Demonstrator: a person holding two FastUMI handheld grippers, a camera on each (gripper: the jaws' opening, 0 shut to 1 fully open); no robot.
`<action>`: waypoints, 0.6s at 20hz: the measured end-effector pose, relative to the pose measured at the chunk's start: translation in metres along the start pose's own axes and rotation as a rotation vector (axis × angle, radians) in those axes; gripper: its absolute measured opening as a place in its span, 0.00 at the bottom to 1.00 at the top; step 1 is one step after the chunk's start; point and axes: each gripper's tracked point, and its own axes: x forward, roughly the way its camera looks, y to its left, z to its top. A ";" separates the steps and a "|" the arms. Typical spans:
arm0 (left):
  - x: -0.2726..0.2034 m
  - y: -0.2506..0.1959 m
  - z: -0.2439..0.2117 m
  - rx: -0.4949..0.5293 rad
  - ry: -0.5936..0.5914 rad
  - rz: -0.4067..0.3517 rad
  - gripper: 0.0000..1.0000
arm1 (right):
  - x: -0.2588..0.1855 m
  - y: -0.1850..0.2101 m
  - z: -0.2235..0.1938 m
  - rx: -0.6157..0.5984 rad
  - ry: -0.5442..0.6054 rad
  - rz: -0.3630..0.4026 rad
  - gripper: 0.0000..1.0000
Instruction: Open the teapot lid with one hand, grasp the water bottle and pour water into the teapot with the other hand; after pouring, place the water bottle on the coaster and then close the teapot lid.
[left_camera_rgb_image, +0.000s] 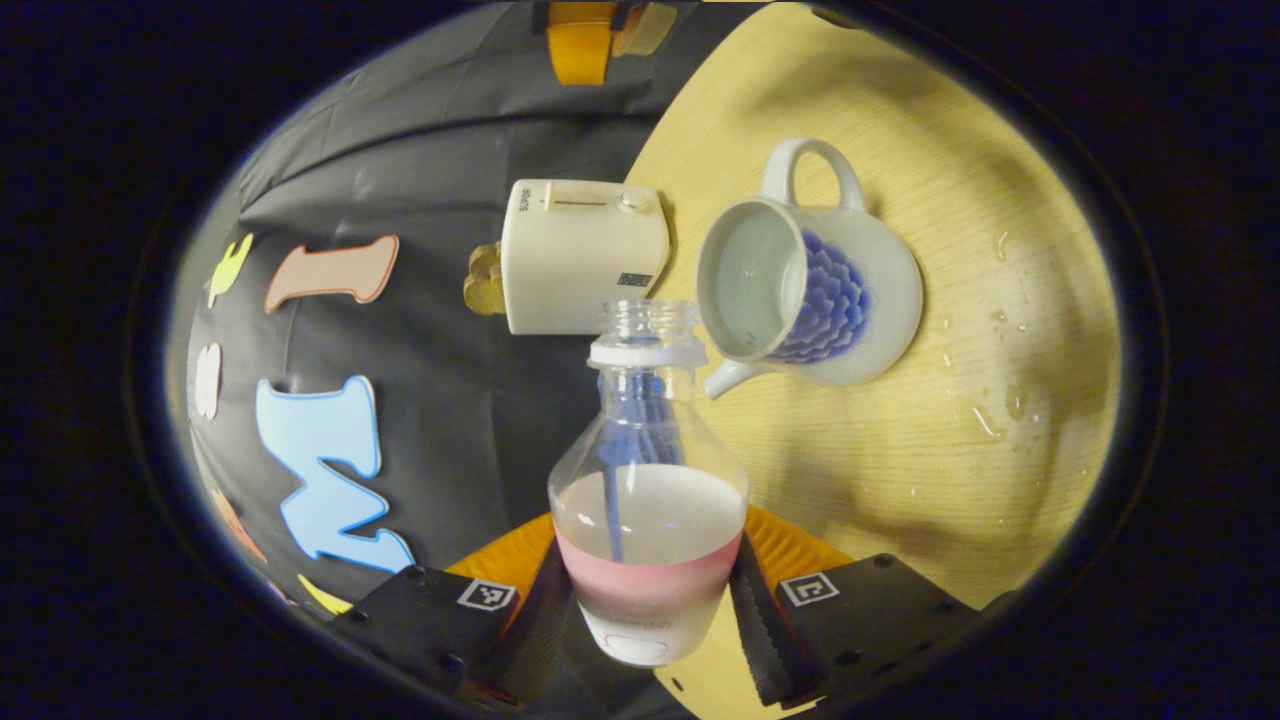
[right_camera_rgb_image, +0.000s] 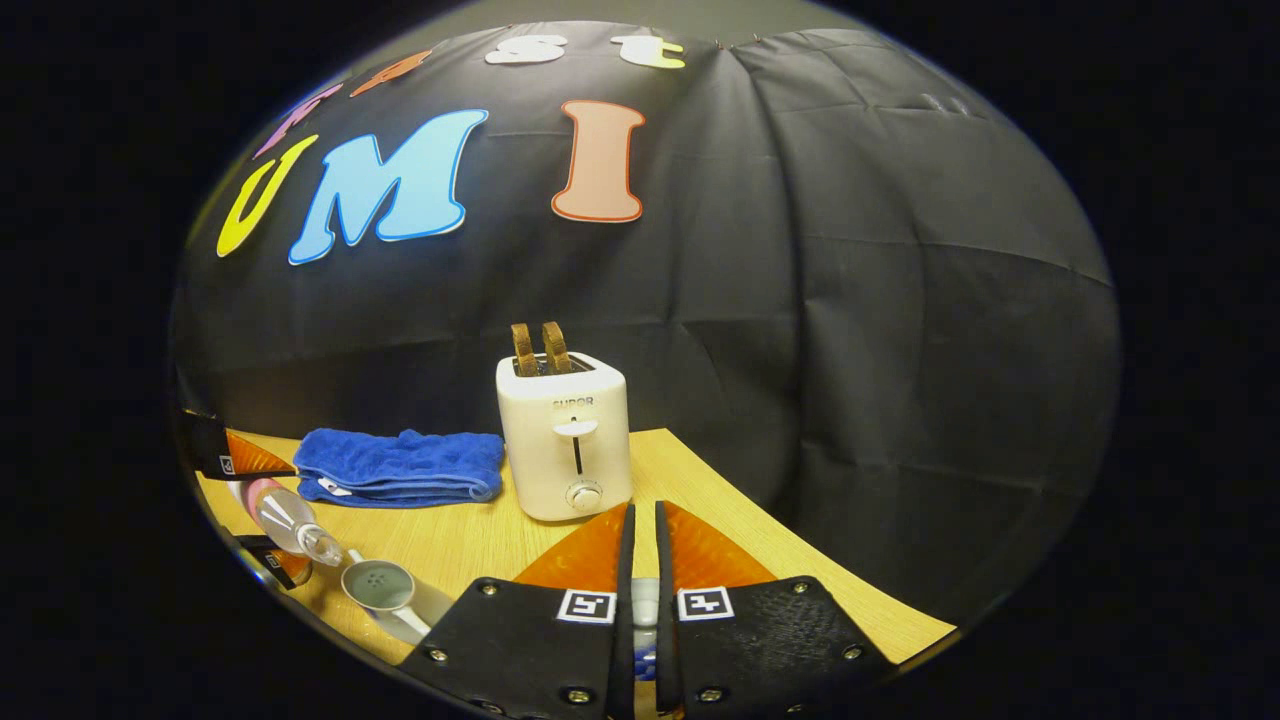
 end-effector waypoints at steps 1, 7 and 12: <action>0.002 0.004 0.001 0.044 0.010 -0.002 0.87 | 0.000 0.000 0.001 0.003 -0.003 0.002 0.08; 0.003 0.023 0.006 0.273 0.041 0.028 0.86 | 0.000 -0.004 0.002 0.009 -0.004 -0.011 0.08; -0.001 0.035 0.014 0.361 0.048 0.050 0.86 | -0.001 -0.008 0.004 0.038 -0.011 -0.012 0.08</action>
